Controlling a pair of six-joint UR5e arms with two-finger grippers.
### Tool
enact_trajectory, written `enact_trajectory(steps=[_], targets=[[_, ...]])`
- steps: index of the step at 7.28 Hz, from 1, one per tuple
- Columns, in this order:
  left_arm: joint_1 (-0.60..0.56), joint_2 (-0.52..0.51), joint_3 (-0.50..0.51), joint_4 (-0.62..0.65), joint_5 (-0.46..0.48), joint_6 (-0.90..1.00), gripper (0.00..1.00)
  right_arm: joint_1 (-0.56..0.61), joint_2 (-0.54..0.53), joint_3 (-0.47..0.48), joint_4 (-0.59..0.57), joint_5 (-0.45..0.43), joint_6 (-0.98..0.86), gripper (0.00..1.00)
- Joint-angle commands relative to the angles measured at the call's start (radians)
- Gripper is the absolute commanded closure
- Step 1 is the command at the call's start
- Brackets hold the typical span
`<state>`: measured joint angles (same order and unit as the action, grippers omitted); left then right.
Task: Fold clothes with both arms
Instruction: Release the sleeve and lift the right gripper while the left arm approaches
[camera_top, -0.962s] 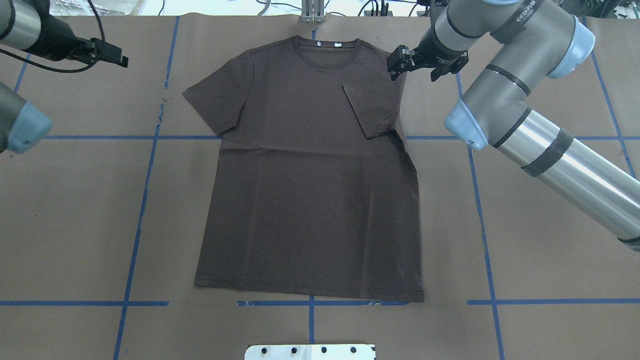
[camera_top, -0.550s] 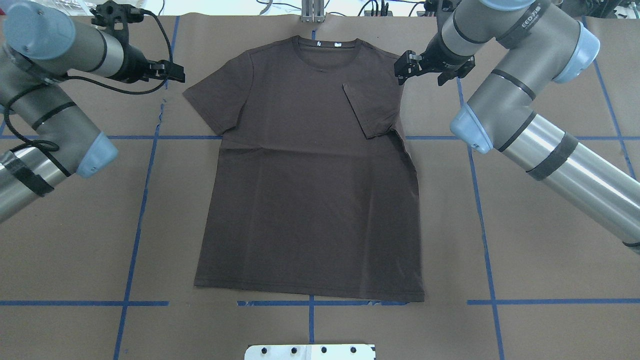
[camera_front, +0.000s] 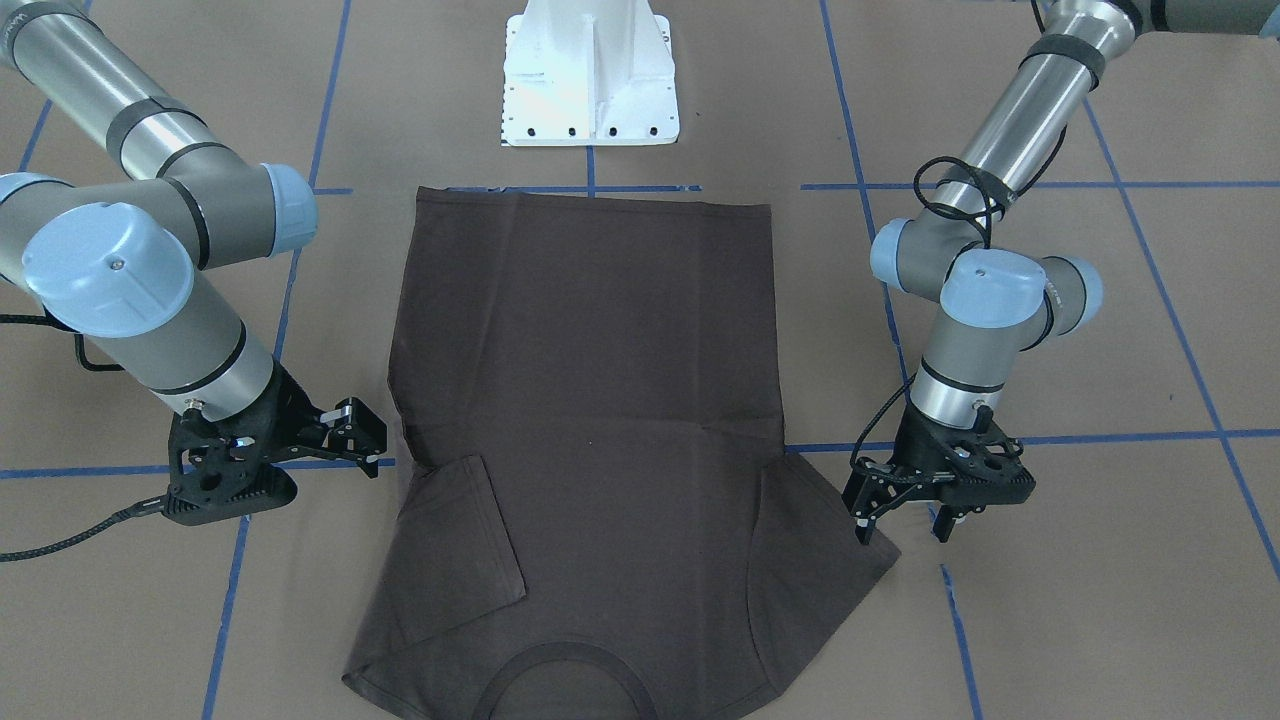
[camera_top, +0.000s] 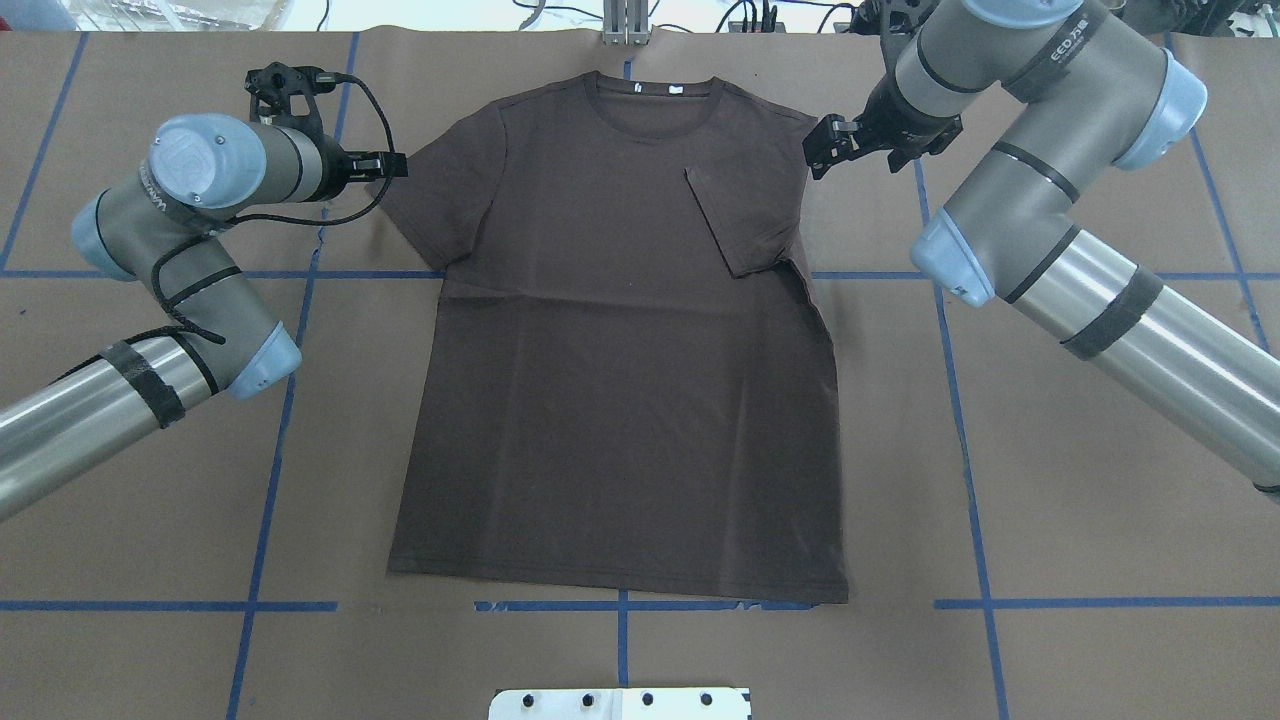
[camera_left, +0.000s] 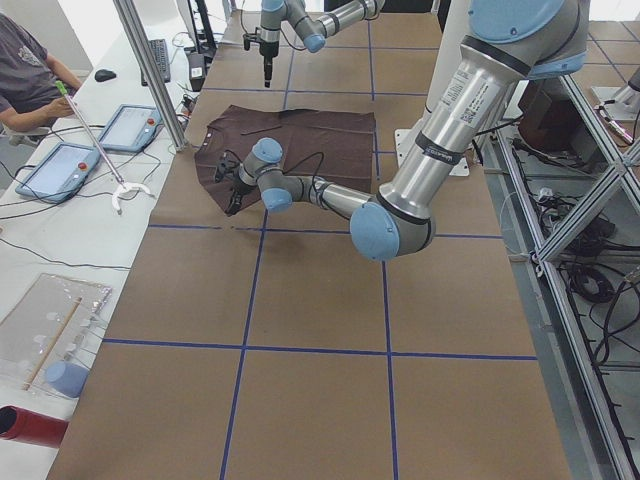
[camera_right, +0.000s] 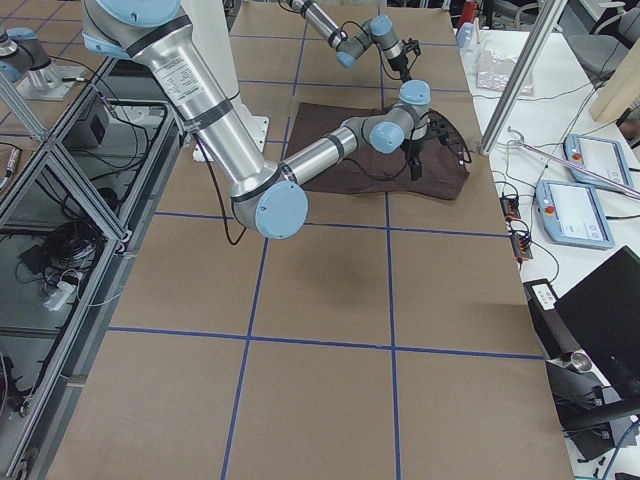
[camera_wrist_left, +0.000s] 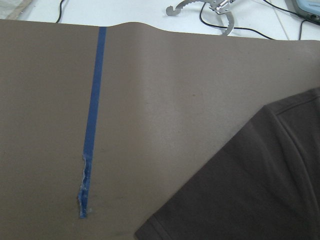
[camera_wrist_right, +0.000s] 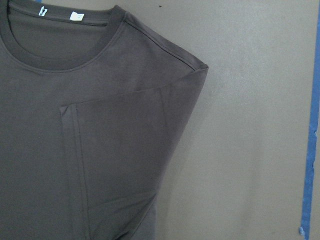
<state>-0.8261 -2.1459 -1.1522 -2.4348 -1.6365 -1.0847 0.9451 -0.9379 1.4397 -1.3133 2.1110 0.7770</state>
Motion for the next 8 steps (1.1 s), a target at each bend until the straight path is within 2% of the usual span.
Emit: enact_trajectory(steps=[1, 3, 6, 7, 8], targets=[[0.033, -0.015, 0.069, -0.029, 0.053, -0.041, 0.00, 0.044, -0.001, 0.002, -0.009, 0.084, -0.010, 0.00], [0.039, -0.025, 0.074, -0.029, 0.058, -0.043, 0.01, 0.046, -0.001, 0.002, -0.007, 0.086, -0.010, 0.00], [0.041, -0.025, 0.077, -0.027, 0.057, -0.041, 0.18, 0.050, -0.001, 0.002, -0.007, 0.086, -0.009, 0.00], [0.042, -0.026, 0.075, -0.027, 0.056, -0.041, 0.29, 0.050, -0.001, 0.002, -0.006, 0.086, -0.010, 0.00], [0.044, -0.026, 0.075, -0.026, 0.056, -0.043, 0.45, 0.050, -0.001, 0.002, -0.006, 0.086, -0.010, 0.00]])
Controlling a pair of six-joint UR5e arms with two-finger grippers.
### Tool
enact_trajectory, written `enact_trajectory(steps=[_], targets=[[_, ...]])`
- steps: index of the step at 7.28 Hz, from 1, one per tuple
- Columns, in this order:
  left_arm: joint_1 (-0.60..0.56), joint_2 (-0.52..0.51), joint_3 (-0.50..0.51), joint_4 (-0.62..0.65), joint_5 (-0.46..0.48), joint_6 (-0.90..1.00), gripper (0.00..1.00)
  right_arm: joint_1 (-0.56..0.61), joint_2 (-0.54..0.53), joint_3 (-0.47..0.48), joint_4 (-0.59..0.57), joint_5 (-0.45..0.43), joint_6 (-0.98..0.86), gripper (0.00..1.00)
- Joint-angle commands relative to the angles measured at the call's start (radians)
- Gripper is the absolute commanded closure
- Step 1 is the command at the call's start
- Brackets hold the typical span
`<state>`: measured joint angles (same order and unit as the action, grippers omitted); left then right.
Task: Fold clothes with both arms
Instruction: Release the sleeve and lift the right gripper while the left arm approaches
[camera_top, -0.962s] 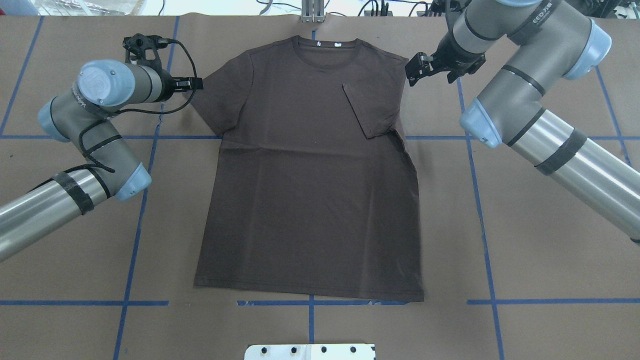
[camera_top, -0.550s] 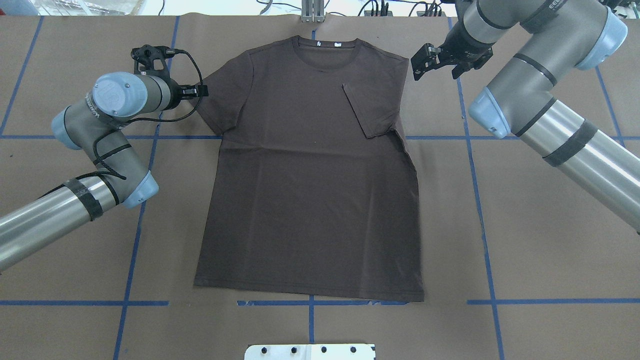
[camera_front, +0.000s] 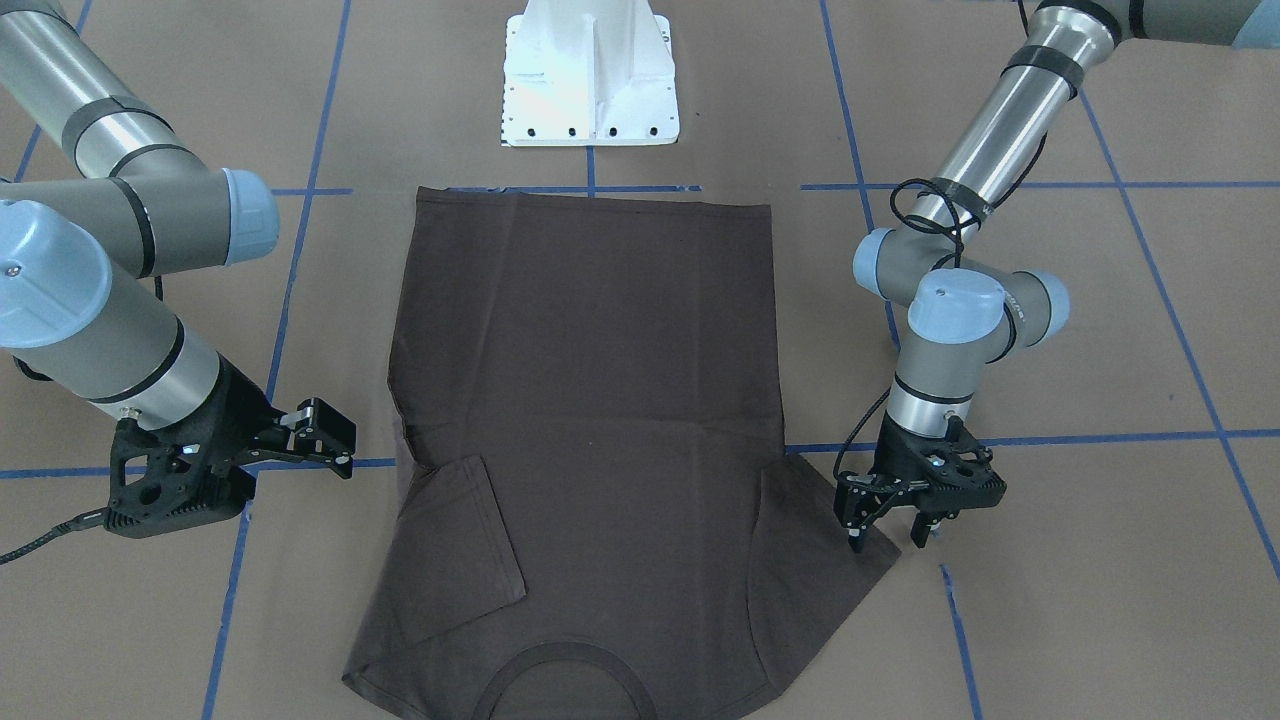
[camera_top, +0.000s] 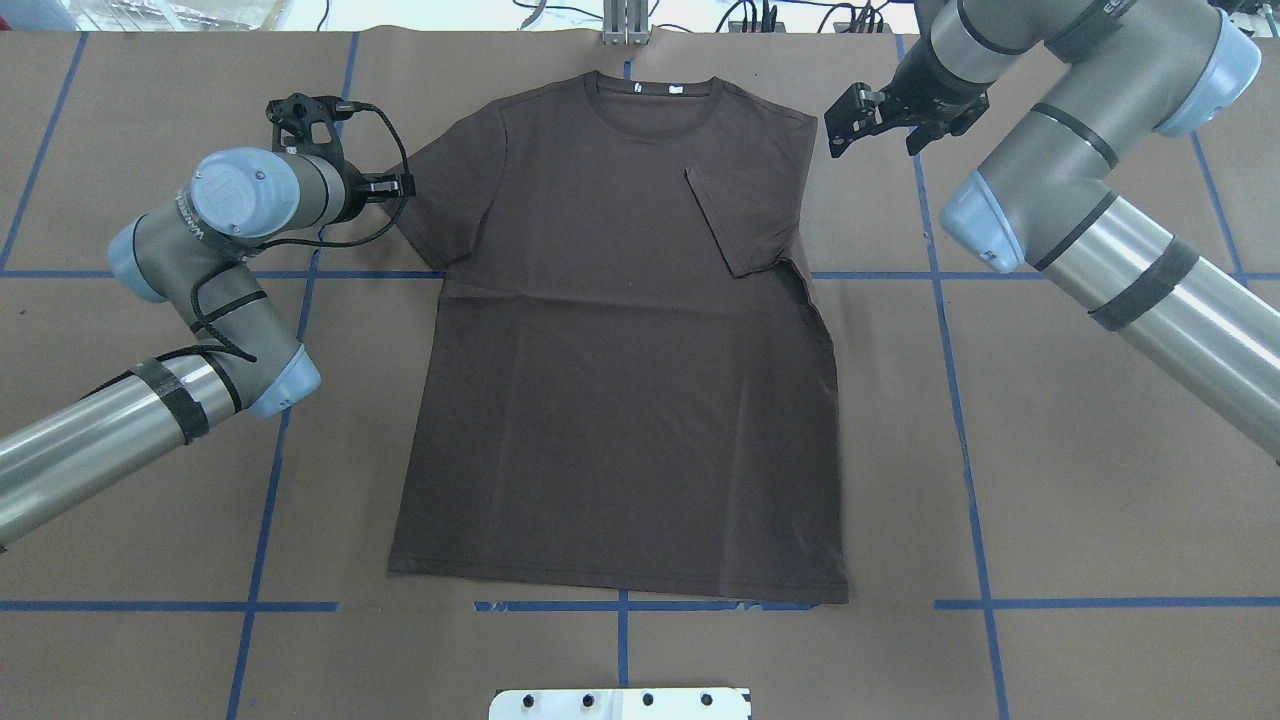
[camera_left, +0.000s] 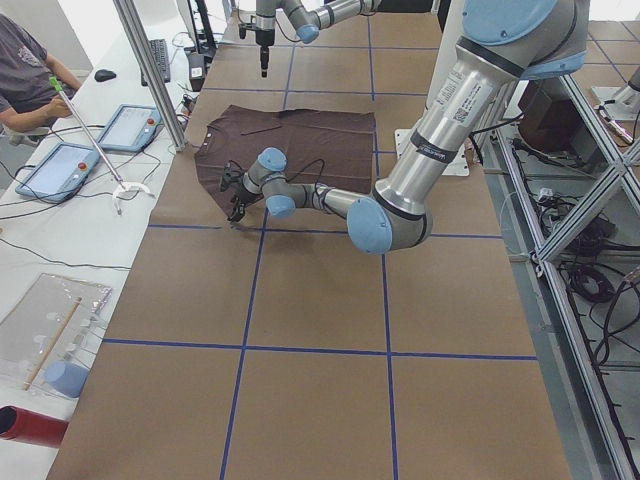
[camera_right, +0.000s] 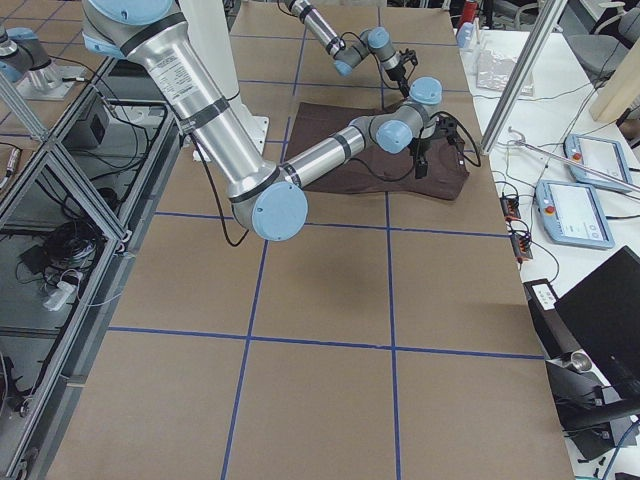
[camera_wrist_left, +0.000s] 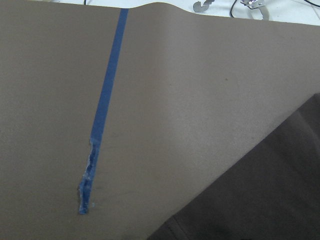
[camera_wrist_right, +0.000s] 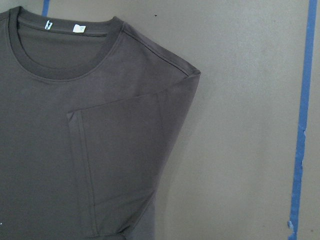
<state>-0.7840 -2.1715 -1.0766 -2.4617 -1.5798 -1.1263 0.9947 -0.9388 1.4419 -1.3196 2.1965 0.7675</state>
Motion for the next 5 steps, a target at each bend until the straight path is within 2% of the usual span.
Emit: enact_trajectory(steps=[1, 2, 3, 4, 5], targets=[[0.002, -0.002, 0.000, 0.003, 0.000, 0.000, 0.58, 0.002, 0.000, 0.000, 0.000, 0.000, -0.001, 0.00], [0.002, -0.002, -0.002, 0.004, 0.000, 0.003, 0.72, 0.005, 0.000, -0.001, 0.000, -0.001, -0.002, 0.00], [0.002, -0.007, -0.006, 0.006, -0.002, 0.003, 0.92, 0.007, 0.000, -0.002, 0.000, -0.001, -0.002, 0.00], [0.002, -0.007, -0.009, 0.009, -0.005, 0.003, 1.00, 0.008, -0.002, -0.002, 0.002, -0.001, -0.002, 0.00], [0.002, -0.008, -0.011, 0.010, -0.006, 0.002, 1.00, 0.012, -0.002, -0.003, 0.000, -0.001, -0.002, 0.00]])
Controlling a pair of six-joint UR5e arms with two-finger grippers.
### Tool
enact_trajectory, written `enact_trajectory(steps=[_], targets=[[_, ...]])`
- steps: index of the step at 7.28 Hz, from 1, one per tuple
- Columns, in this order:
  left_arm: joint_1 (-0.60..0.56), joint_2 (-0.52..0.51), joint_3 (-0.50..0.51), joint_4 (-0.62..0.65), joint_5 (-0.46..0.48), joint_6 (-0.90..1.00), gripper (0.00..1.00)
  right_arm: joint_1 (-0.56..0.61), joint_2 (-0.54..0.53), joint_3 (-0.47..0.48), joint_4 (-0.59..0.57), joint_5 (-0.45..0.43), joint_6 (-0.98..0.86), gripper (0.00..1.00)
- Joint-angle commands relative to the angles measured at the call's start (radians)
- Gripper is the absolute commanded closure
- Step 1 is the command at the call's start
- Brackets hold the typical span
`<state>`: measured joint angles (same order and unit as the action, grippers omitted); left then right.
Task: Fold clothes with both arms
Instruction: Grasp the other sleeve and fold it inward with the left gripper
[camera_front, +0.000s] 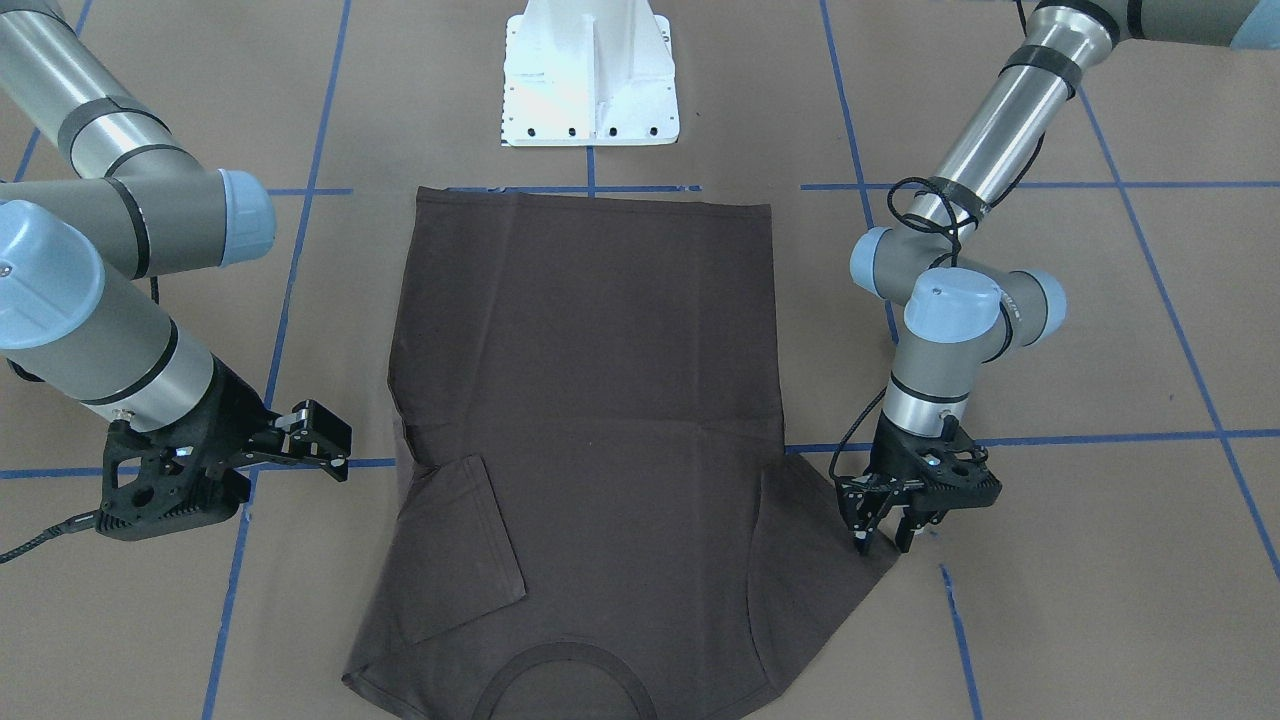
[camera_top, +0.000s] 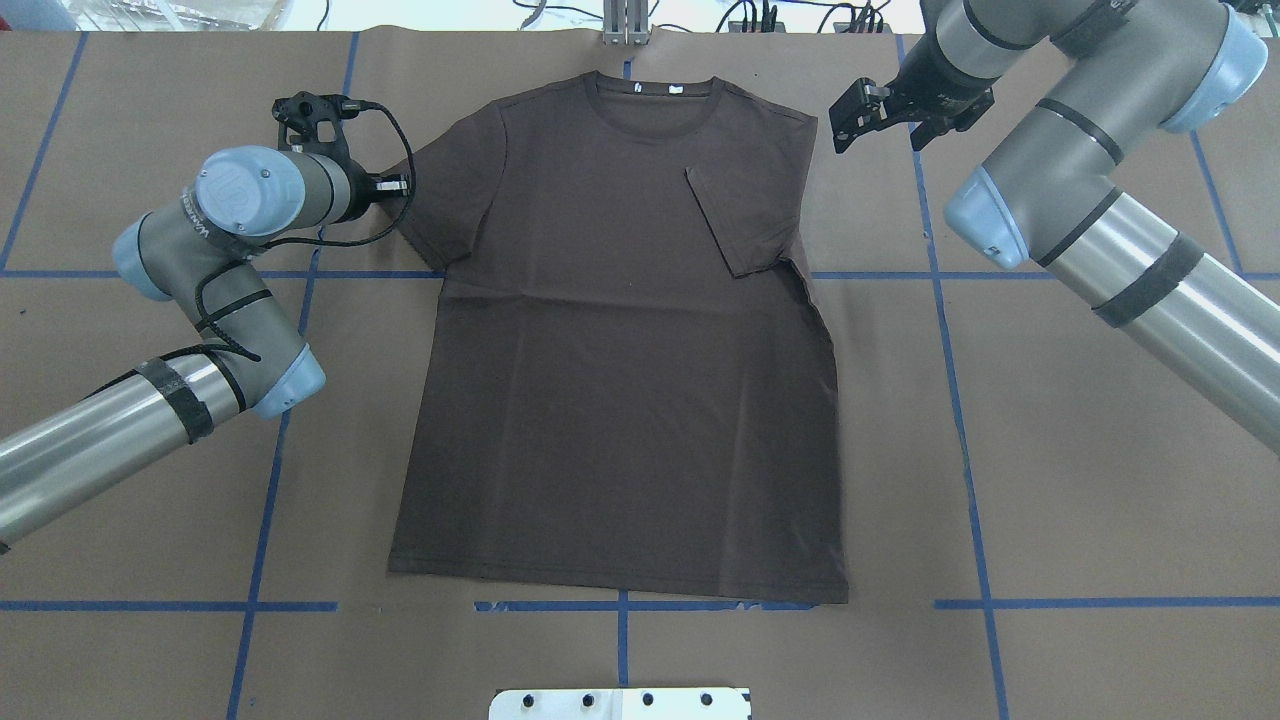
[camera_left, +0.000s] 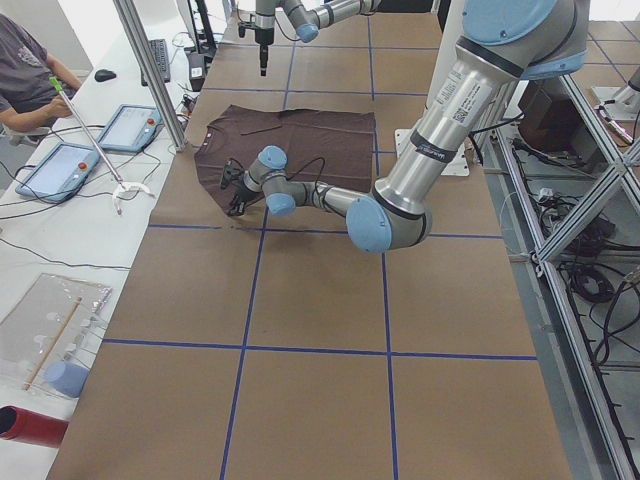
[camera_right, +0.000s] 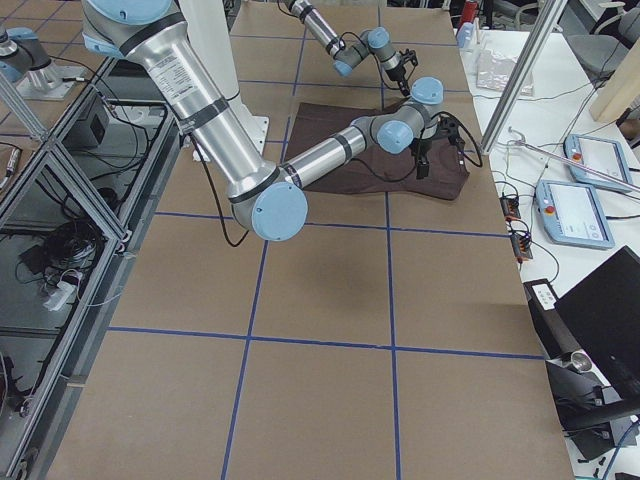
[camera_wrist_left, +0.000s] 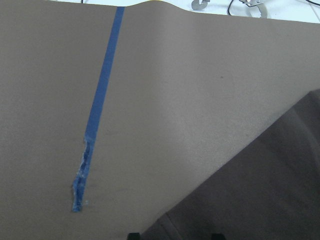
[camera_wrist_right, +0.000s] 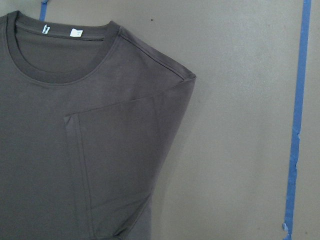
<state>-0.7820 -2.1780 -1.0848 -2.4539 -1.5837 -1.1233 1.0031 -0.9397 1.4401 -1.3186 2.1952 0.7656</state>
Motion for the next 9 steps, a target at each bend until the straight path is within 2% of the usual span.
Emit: enact_trajectory(steps=[1, 2, 3, 4, 5, 6, 7, 8, 9], targets=[[-0.002, 0.000, -0.027, 0.012, -0.004, -0.001, 1.00, 0.006, -0.001, -0.001, -0.001, 0.001, -0.002, 0.00], [-0.002, -0.003, -0.068, 0.059, -0.004, -0.003, 1.00, 0.006, -0.002, 0.000, -0.002, 0.003, -0.002, 0.00], [-0.002, -0.011, -0.166, 0.173, -0.005, -0.009, 1.00, 0.008, -0.004, 0.005, -0.004, 0.008, -0.002, 0.00], [0.000, -0.084, -0.197, 0.285, -0.005, -0.059, 1.00, 0.008, -0.019, 0.011, -0.016, 0.015, 0.000, 0.00], [0.004, -0.180, -0.169, 0.330, -0.007, -0.155, 1.00, 0.017, -0.034, 0.017, -0.025, -0.001, -0.002, 0.00], [0.013, -0.329, -0.029, 0.331, -0.013, -0.224, 1.00, 0.026, -0.040, 0.017, -0.025, 0.008, -0.005, 0.00], [0.039, -0.432, 0.093, 0.325, -0.013, -0.277, 1.00, 0.028, -0.039, 0.019, -0.022, 0.006, -0.003, 0.00], [0.076, -0.431, 0.109, 0.299, -0.009, -0.283, 1.00, 0.029, -0.047, 0.023, -0.019, 0.000, -0.003, 0.00], [0.088, -0.427, 0.135, 0.274, -0.007, -0.274, 0.01, 0.026, -0.066, 0.034, -0.016, -0.003, -0.003, 0.00]])
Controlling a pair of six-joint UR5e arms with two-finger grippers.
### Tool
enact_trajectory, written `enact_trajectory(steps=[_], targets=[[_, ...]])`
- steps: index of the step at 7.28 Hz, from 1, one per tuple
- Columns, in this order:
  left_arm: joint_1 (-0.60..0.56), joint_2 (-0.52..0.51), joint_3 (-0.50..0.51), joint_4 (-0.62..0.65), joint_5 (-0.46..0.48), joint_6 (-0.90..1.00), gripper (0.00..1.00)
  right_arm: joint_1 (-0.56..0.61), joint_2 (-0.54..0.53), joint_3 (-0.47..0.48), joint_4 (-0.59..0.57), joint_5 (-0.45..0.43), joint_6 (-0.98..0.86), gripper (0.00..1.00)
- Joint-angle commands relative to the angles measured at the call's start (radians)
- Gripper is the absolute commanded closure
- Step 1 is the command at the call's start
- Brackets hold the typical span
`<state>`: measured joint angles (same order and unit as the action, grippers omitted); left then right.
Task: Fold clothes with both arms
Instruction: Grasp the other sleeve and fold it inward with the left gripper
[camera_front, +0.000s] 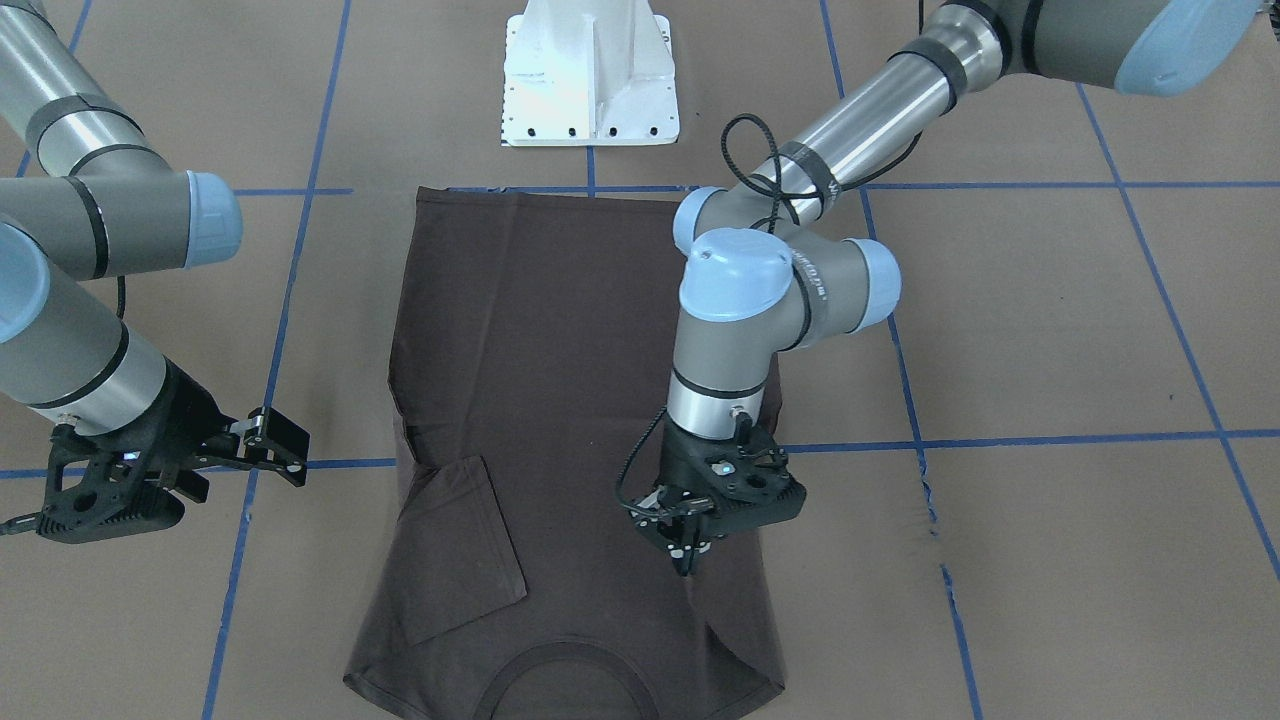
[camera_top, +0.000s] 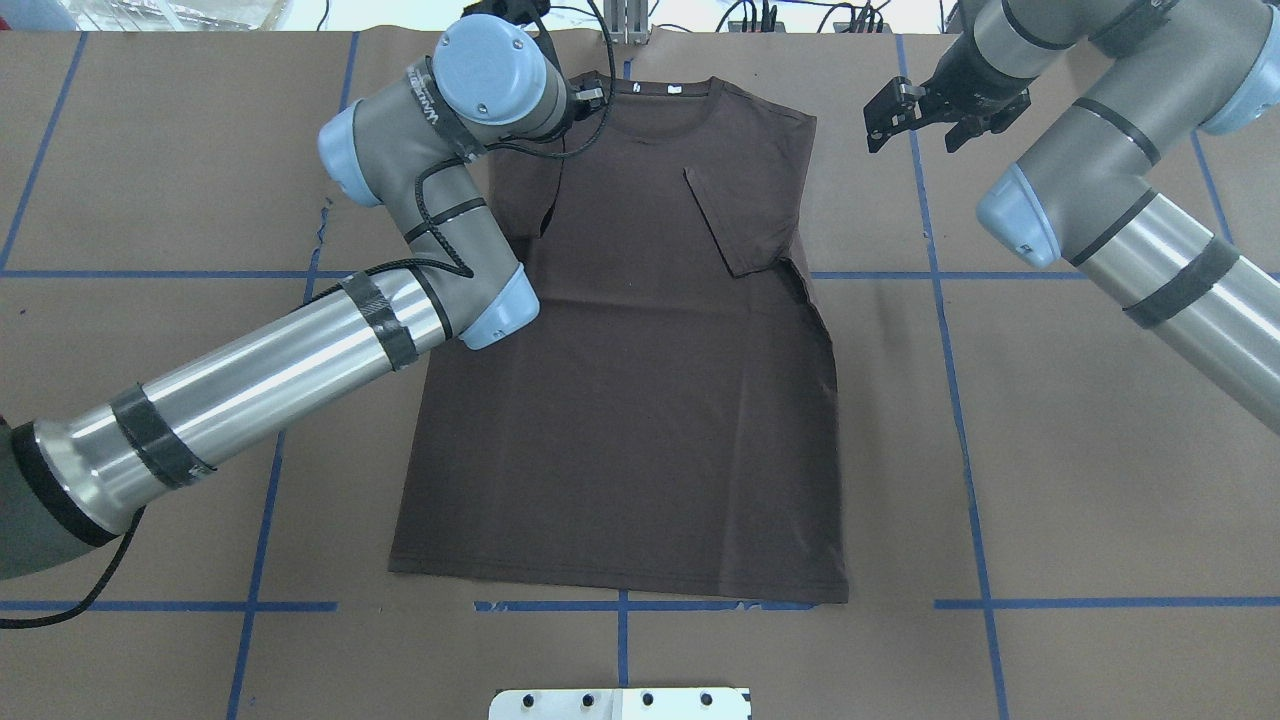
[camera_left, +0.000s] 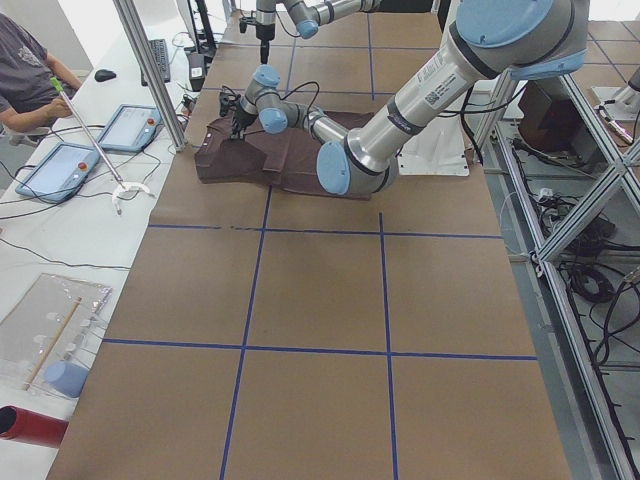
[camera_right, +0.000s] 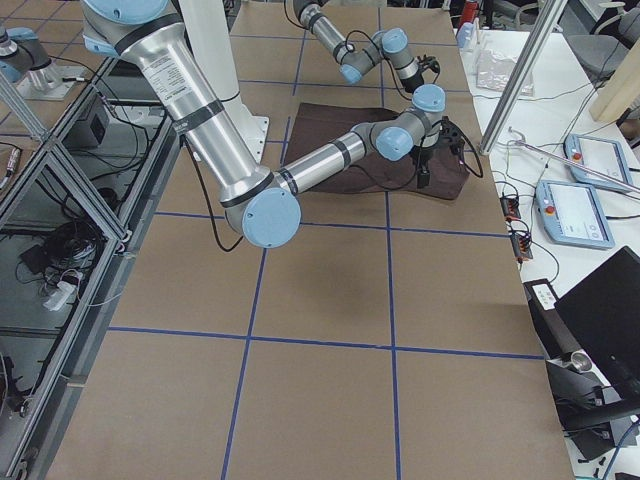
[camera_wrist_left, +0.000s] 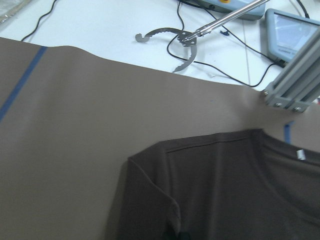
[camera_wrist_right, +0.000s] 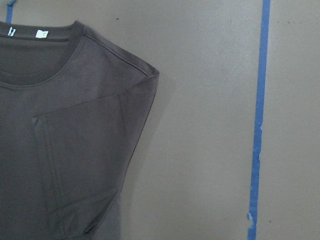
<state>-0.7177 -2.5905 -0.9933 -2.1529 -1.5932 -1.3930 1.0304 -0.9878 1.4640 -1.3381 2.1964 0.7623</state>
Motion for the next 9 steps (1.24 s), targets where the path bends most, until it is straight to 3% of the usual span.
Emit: enact_trajectory(steps=[1, 4, 5, 6, 8, 9], targets=[[0.046, -0.011, 0.044, -0.059, 0.009, -0.004, 0.00, -0.001, -0.020, 0.010, 0.007, -0.007, 0.002, 0.00], [0.035, -0.005, -0.019, -0.047, -0.020, 0.075, 0.00, -0.003, -0.035, 0.041, 0.007, -0.018, 0.024, 0.00], [0.018, 0.054, -0.092, -0.021, -0.139, 0.103, 0.00, -0.016, -0.107, 0.129, 0.008, -0.017, 0.088, 0.00], [-0.002, 0.161, -0.249, 0.037, -0.196, 0.141, 0.00, -0.085, -0.227, 0.256, 0.011, -0.041, 0.163, 0.00], [-0.022, 0.356, -0.604, 0.210, -0.200, 0.259, 0.00, -0.307, -0.352, 0.433, 0.010, -0.214, 0.433, 0.00], [-0.026, 0.406, -0.686, 0.252, -0.199, 0.291, 0.00, -0.429, -0.391, 0.508, 0.010, -0.316, 0.572, 0.00]])
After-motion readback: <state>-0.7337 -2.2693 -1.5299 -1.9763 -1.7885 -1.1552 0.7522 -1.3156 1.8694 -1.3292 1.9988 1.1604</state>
